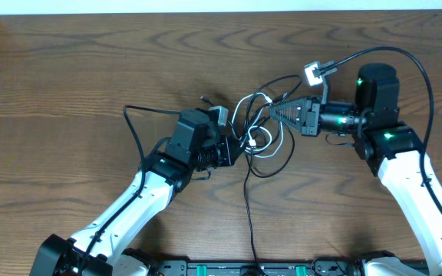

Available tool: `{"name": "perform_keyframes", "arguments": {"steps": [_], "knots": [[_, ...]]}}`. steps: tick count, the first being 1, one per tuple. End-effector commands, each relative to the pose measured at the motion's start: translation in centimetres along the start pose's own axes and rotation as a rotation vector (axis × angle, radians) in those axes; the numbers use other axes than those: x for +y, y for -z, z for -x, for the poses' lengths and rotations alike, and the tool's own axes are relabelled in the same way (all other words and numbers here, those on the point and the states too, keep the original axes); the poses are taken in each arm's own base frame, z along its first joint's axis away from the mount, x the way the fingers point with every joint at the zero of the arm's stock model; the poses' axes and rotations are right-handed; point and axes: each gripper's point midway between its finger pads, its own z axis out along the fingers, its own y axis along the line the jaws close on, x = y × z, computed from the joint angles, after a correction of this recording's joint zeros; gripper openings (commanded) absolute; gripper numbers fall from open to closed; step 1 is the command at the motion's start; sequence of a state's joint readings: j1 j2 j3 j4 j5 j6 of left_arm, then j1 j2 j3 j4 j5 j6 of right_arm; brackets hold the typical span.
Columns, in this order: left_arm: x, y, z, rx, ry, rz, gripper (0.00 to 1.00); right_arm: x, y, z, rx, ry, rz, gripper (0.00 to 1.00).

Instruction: Untangle cables

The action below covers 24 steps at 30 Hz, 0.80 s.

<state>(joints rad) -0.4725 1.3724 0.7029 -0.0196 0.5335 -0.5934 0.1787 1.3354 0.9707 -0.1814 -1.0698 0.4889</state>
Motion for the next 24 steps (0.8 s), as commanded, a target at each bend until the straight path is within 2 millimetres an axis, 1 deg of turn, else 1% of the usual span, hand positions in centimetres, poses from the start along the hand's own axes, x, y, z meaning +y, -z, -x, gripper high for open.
{"name": "perform_keyframes", "arguments": {"steps": [1, 5, 6, 11, 14, 19, 21, 23, 24], "knots": [[5.2, 0.7, 1.3, -0.104, 0.031, 0.264, 0.08, 1.7, 1.7, 0.7, 0.001, -0.009, 0.092, 0.01], [8.9, 2.1, 1.1, -0.131, 0.061, 0.456, 0.08, 1.4, 3.0, 1.3, -0.018, -0.021, 0.105, 0.01], [10.6, 3.0, 0.7, -0.129, 0.082, 0.542, 0.08, 1.0, 3.7, 1.7, -0.035, -0.026, 0.101, 0.01], [13.5, 4.9, 0.0, -0.114, 0.130, 0.667, 0.08, -0.6, 6.0, 3.1, -0.107, -0.044, 0.054, 0.01], [14.6, 5.7, -0.2, -0.106, 0.167, 0.697, 0.08, -1.8, 7.6, 3.9, -0.155, -0.064, 0.021, 0.01], [16.0, 6.8, -0.1, -0.109, 0.222, 0.726, 0.08, -3.7, 10.2, 4.3, -0.214, -0.118, -0.034, 0.01], [15.9, 6.7, -0.3, -0.090, 0.211, 0.709, 0.08, -4.3, 10.7, 4.0, -0.221, -0.139, -0.050, 0.01], [15.2, 6.1, -0.6, -0.054, 0.181, 0.662, 0.08, -4.6, 10.8, 3.5, -0.213, -0.142, -0.059, 0.02], [14.5, 5.6, -0.8, -0.028, 0.163, 0.621, 0.08, -4.6, 10.6, 3.1, -0.202, -0.138, -0.061, 0.14]]}}
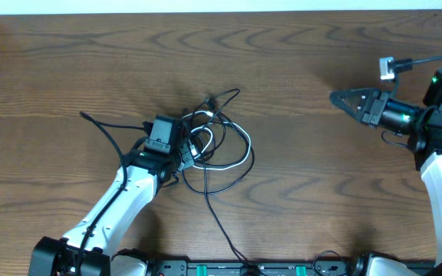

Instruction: Untangle cables

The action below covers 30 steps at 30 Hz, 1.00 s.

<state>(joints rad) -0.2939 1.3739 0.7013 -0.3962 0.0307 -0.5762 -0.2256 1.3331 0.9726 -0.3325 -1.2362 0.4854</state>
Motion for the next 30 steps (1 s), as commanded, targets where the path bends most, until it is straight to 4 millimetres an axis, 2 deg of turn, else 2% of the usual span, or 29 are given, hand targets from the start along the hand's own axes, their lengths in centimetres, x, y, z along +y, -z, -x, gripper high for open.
{"name": "perform_keyframes", "arguments": {"steps": [1, 2, 4, 5, 9, 11, 18, 21, 28, 30], "knots": [[-1.5, 0.0, -1.2, 0.067, -0.091, -0.091, 0.08, 0.7, 0.1, -0.5, 0.020, 0.085, 0.017, 0.34], [-2.0, 0.0, -1.5, 0.081, -0.111, -0.122, 0.08, 0.6, 0.0, -0.8, 0.026, 0.086, 0.010, 0.43], [-3.0, 0.2, -1.9, 0.105, -0.145, -0.183, 0.08, -0.1, -0.4, -1.4, 0.039, 0.072, -0.027, 0.48], [-3.7, 0.4, -2.1, 0.115, -0.170, -0.226, 0.08, -0.6, -0.6, -1.6, 0.043, 0.055, -0.060, 0.54], [-6.5, 1.4, -3.0, 0.157, -0.240, -0.395, 0.08, -1.8, -1.9, -2.8, 0.074, 0.035, -0.148, 0.63], [-7.4, 1.8, -3.2, 0.169, -0.245, -0.451, 0.08, -1.7, -2.9, -3.6, 0.105, 0.045, -0.162, 0.67], [-8.0, 2.2, -3.5, 0.185, -0.248, -0.491, 0.08, -2.7, -5.7, -6.2, 0.183, 0.011, -0.271, 0.72], [-8.6, 2.5, -3.6, 0.193, -0.251, -0.528, 0.08, -4.8, -6.9, -8.0, 0.216, -0.065, -0.395, 0.73], [-8.9, 2.7, -3.4, 0.186, -0.255, -0.548, 0.08, -6.9, -9.5, -11.1, 0.288, -0.182, -0.456, 0.73], [-9.1, 2.8, -3.6, 0.192, -0.252, -0.557, 0.08, -7.6, -10.4, -11.3, 0.296, -0.175, -0.470, 0.78]]}}
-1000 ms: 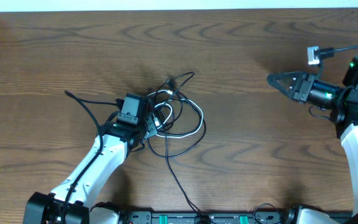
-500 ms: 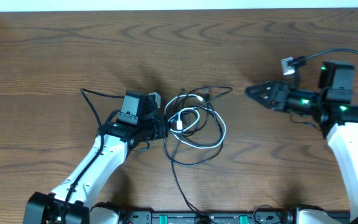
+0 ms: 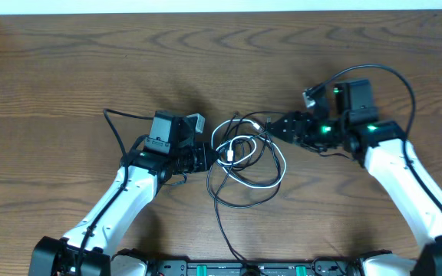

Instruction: Untangle cables

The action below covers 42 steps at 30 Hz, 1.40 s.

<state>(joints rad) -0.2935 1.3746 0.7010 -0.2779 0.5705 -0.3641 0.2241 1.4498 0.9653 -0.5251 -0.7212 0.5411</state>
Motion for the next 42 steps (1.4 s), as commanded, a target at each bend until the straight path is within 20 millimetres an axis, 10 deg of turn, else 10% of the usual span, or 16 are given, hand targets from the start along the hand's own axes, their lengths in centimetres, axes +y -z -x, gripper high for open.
{"name": "perform_keyframes", "arguments": {"steps": [1, 9, 14, 19, 22, 34, 42], "knots": [[-0.7, -0.1, -0.3, 0.020, -0.016, -0.045, 0.08, -1.3, -2.3, -0.1, 0.011, -0.060, -0.057, 0.82], [-1.9, -0.1, -1.0, 0.052, -0.019, -0.107, 0.08, -0.3, -5.5, 1.9, -0.004, -0.062, 0.049, 0.93], [-2.3, -0.3, -1.3, 0.064, -0.031, -0.115, 0.08, 2.4, -5.5, 3.0, -0.017, 0.026, 0.188, 0.41], [-2.4, -0.3, -1.4, 0.066, -0.033, -0.116, 0.08, 2.3, -5.6, 2.9, -0.013, 0.013, 0.186, 0.38], [-2.5, -0.3, -1.3, 0.061, -0.037, -0.119, 0.08, 2.0, -5.8, 2.5, 0.003, -0.004, 0.172, 0.13], [-2.8, -0.3, -0.8, 0.042, -0.032, -0.128, 0.08, 5.2, -5.2, 0.9, 0.093, 0.072, 0.336, 0.01], [-1.3, -0.4, 0.0, 0.000, -0.031, -0.042, 0.08, 11.8, -0.7, 1.1, 0.096, 0.396, 0.676, 0.01]]}}
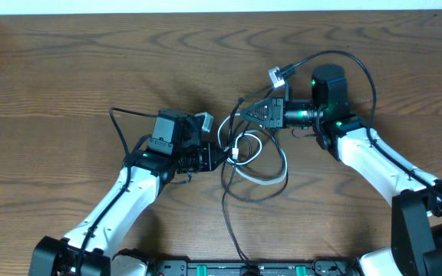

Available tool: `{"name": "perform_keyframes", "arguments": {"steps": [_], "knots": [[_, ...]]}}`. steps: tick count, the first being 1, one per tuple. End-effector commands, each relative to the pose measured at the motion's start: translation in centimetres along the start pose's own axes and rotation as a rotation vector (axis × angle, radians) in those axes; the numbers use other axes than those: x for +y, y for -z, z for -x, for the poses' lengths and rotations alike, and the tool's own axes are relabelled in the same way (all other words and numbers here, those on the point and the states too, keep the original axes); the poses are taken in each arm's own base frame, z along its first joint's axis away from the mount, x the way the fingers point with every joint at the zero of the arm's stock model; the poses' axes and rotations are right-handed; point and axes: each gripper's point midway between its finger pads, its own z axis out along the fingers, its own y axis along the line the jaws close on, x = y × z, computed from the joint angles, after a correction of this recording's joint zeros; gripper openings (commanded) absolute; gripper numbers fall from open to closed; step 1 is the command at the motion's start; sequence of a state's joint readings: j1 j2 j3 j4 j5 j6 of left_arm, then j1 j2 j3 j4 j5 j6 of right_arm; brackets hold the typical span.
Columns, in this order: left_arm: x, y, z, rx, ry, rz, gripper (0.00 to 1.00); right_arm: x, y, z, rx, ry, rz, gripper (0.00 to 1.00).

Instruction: Untangle cables

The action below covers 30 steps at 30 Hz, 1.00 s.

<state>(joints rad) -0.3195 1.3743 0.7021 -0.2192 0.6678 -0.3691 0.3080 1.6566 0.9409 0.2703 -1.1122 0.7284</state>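
Note:
A tangle of a black cable [245, 195] and a white cable [271, 178] lies at the table's middle, between the two arms. My left gripper [219, 158] points right at the tangle's left edge and is shut on the cables there, next to a white plug [237, 156]. My right gripper [238, 116] points left at the tangle's upper edge, its fingers drawn to a point on a black loop [242, 100]. The black cable's tail runs down to the table's front edge.
Brown wooden table [67, 69] all around. Each arm's own black wire loops beside it, one by the left wrist [117, 126] and one over the right wrist [363, 69]. The white back edge of the table runs along the top.
My right gripper has moved left and up, from the tangle's right side to its upper left. The left gripper has shifted slightly right. The loops have drawn in narrower.
First both grippers met at the tangle in the middle. Then the left gripper had the tangle over at the left, and the right gripper stood far right, away from it. Then the tangle was back in the middle with the right gripper at its right edge. Now both hold it.

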Motion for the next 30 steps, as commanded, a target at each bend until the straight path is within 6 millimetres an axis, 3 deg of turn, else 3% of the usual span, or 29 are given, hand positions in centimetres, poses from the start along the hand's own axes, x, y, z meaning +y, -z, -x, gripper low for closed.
{"name": "perform_keyframes", "arguments": {"steps": [1, 5, 12, 14, 16, 17, 19, 21, 24, 26, 28, 30], "knots": [[1.7, -0.1, 0.1, -0.016, 0.015, 0.091, 0.08, 4.1, 1.2, -0.1, 0.069, 0.100, 0.168, 0.01], [4.0, 0.3, 0.6, -0.065, 0.101, 0.220, 0.08, 5.1, 2.2, 0.6, 0.046, 0.147, 0.182, 0.01], [9.2, 2.4, 1.0, -0.179, 0.252, 0.515, 0.10, 5.0, 4.7, 1.4, 0.033, 0.099, 0.189, 0.01], [10.1, 3.0, 0.9, -0.185, 0.271, 0.550, 0.44, 4.9, 6.3, 1.3, 0.054, 0.081, 0.216, 0.01], [10.4, 3.2, 1.0, -0.188, 0.285, 0.552, 0.61, 4.9, 6.9, 1.3, 0.061, 0.080, 0.226, 0.01], [10.3, 3.2, 1.0, -0.185, 0.292, 0.540, 0.64, 4.9, 7.1, 1.3, 0.061, 0.079, 0.228, 0.01], [9.2, 2.6, 1.1, -0.157, 0.290, 0.450, 0.70, 4.8, 7.5, 1.3, 0.061, 0.065, 0.229, 0.01], [6.7, 1.8, 1.3, -0.105, 0.205, 0.288, 0.77, 4.7, 7.6, 1.2, 0.065, 0.053, 0.230, 0.01], [0.3, 1.4, 1.3, -0.032, -0.023, -0.087, 0.80, 4.8, 7.5, 1.0, 0.077, 0.042, 0.238, 0.01], [-2.7, 1.8, 1.3, -0.020, -0.111, -0.250, 0.82, 4.9, 7.5, 0.9, 0.082, 0.031, 0.240, 0.01], [-4.2, 2.0, 1.5, -0.024, -0.159, -0.320, 0.82, 4.9, 7.4, 0.9, 0.087, 0.015, 0.240, 0.01], [-4.2, 1.6, 1.9, -0.046, -0.187, -0.291, 0.82, 5.1, 7.3, 0.7, 0.096, 0.016, 0.247, 0.01]]}}
